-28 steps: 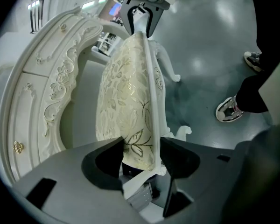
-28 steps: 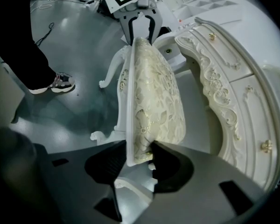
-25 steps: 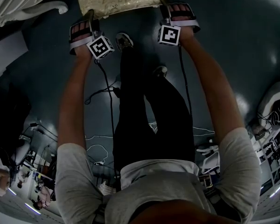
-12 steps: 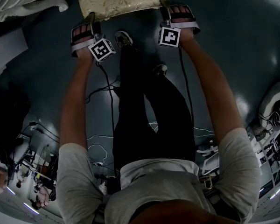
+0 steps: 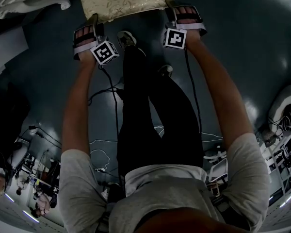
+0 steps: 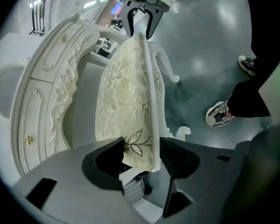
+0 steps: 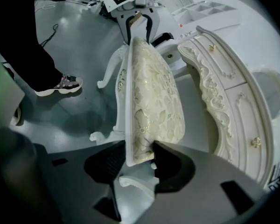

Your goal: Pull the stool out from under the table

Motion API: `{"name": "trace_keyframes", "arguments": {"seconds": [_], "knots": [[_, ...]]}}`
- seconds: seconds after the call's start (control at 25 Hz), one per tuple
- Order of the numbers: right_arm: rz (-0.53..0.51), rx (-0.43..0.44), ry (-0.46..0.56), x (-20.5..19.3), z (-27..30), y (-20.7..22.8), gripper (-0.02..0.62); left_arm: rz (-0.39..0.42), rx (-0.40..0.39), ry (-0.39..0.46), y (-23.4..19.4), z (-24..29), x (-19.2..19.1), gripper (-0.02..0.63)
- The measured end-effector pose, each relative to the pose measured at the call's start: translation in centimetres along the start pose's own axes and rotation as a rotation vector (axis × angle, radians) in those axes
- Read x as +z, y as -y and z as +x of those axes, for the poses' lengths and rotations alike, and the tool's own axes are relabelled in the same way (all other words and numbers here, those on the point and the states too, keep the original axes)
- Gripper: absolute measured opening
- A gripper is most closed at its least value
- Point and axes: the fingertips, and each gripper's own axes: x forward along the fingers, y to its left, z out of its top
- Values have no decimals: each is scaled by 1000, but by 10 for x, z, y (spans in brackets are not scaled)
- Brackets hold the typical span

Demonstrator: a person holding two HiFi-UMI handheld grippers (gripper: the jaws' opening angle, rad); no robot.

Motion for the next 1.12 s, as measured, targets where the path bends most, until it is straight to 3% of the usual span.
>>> {"name": "trace_keyframes", "arguments": {"seconds": [0.28,0.4,1.12], "knots": [[-43,-36,17,-1,3,0,216,-24,3,5,-1,-1,1,242],[-36,-59,-6,-1,6,10,190,-29,0,6,-12,3,2,242],[2,59,-43,-1,-27,-18,186,-15,-80,-7,2,-22,5,235]]}}
